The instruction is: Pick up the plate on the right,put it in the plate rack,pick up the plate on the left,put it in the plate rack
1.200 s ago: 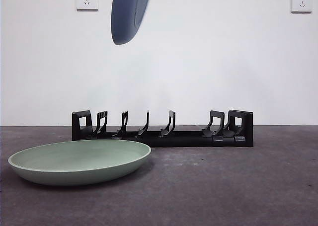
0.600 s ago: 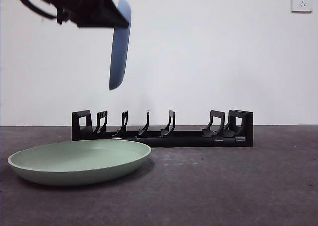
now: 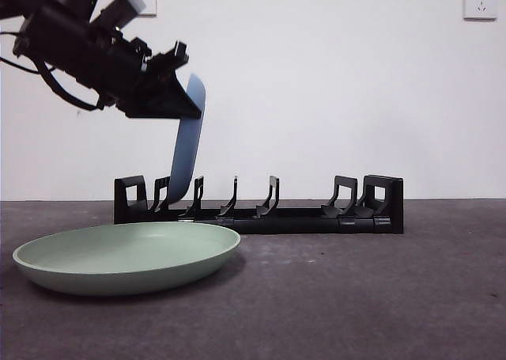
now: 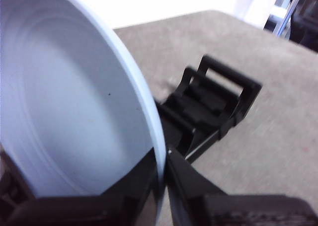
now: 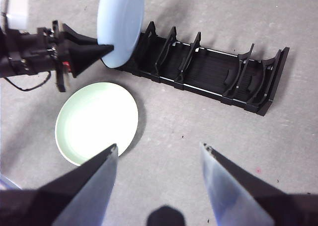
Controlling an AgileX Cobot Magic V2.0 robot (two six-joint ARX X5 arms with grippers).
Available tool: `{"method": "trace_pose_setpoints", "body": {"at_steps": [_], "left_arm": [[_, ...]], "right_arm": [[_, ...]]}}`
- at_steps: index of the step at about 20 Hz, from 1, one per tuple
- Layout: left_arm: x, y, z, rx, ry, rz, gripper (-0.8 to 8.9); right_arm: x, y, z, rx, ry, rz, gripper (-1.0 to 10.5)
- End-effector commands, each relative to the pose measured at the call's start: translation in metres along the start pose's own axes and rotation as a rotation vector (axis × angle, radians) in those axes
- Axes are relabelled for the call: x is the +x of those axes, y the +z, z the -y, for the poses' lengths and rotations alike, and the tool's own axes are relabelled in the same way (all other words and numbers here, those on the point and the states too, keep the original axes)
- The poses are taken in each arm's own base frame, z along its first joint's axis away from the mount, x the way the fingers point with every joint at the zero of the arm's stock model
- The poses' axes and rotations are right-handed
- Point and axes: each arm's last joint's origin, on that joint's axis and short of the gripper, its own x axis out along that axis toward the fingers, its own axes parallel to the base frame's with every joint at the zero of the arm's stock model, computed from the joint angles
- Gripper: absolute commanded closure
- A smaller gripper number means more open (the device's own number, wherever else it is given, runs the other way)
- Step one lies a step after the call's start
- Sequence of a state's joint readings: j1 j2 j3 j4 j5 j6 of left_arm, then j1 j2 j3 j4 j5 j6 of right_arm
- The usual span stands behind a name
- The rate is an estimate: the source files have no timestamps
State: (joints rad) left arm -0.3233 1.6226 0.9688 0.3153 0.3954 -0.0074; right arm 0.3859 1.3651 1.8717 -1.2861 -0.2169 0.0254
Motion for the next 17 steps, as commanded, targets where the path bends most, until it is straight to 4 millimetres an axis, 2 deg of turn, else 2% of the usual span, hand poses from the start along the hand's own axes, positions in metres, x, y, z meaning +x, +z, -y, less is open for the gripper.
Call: {"method": "trace_pose_setpoints", "body": {"at_steps": [1, 14, 15, 17], "left_arm": [[0.005, -0.005, -0.003, 0.034, 0.003, -0.008, 8.22], [0.010, -0.021, -0.005, 0.147, 0.048, -0.132, 8.13], [0.010, -0.021, -0.004, 0.146, 0.046, -0.131, 8.04], [0.010, -0.021, -0.003, 0.136, 0.044, -0.131, 6.84]], "right_arm": [[0.002, -0.001, 0.000, -0.012, 0.004, -0.005, 6.6], [0.006, -0.003, 0.001, -0.022, 0.004, -0.026, 6.6], [0.007, -0.003, 0.001, -0.021, 0.003, -0.031, 6.6], [0.010, -0.005, 0.002, -0.018, 0.003, -0.045, 6.6]]}}
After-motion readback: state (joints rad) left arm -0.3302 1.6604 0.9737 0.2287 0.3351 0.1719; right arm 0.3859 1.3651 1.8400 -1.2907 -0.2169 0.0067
